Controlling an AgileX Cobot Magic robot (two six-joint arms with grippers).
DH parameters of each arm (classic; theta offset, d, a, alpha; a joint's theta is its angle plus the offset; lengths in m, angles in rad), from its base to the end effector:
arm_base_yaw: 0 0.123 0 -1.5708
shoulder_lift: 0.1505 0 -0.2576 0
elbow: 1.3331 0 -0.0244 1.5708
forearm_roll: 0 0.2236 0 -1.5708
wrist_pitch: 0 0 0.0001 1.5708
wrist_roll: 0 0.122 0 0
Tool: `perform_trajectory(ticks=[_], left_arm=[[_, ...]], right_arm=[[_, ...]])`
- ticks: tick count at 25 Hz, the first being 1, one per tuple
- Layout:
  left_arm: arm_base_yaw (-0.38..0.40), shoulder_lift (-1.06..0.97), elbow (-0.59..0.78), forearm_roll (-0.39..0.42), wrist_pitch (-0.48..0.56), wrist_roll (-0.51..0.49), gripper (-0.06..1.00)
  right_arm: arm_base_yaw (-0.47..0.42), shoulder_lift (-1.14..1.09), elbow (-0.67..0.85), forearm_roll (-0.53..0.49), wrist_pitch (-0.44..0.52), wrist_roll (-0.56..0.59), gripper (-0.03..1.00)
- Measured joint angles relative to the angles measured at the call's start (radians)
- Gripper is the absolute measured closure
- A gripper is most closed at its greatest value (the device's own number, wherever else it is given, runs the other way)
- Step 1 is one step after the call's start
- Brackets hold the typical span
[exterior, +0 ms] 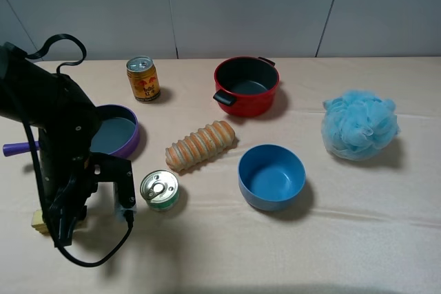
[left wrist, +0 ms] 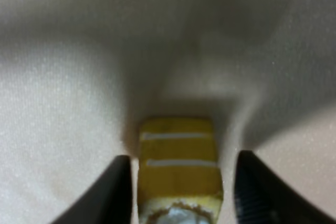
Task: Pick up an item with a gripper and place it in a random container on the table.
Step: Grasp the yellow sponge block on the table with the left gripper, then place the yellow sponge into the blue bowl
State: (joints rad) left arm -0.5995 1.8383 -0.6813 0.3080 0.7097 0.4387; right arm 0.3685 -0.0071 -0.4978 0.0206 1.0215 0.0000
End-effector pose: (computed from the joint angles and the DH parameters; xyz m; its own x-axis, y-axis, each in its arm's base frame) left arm 0.1880 -0.0993 0.0565 -0.2687 0.9261 0.2649 0.9625 0.2688 0.0365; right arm 0.0252 0.0120 0.2540 -0.3923 -0.1400 -0.9091 -0.3709 0.9285 0.0171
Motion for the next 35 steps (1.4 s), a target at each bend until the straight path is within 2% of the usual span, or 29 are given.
perform_trajectory(ticks=[4, 16, 27, 35], left_arm=[[0.000, 0.000, 0.000, 0.007, 0.001, 0.000, 0.68], [0.000, 0.000, 0.000, 0.049, 0.071, 0.000, 0.70], [0.000, 0.000, -0.006, 0.053, 0.082, 0.001, 0.70], [0.000, 0.001, -0.081, 0.049, 0.173, 0.001, 0.71]], right_arm=[[0.000, 0.000, 0.000, 0.000, 0.000, 0.000, 0.27], [0.000, 0.000, 0.000, 0.000, 0.000, 0.000, 0.27], [0.000, 0.000, 0.000, 0.000, 0.000, 0.000, 0.27], [0.000, 0.000, 0.000, 0.000, 0.000, 0.000, 0.27]])
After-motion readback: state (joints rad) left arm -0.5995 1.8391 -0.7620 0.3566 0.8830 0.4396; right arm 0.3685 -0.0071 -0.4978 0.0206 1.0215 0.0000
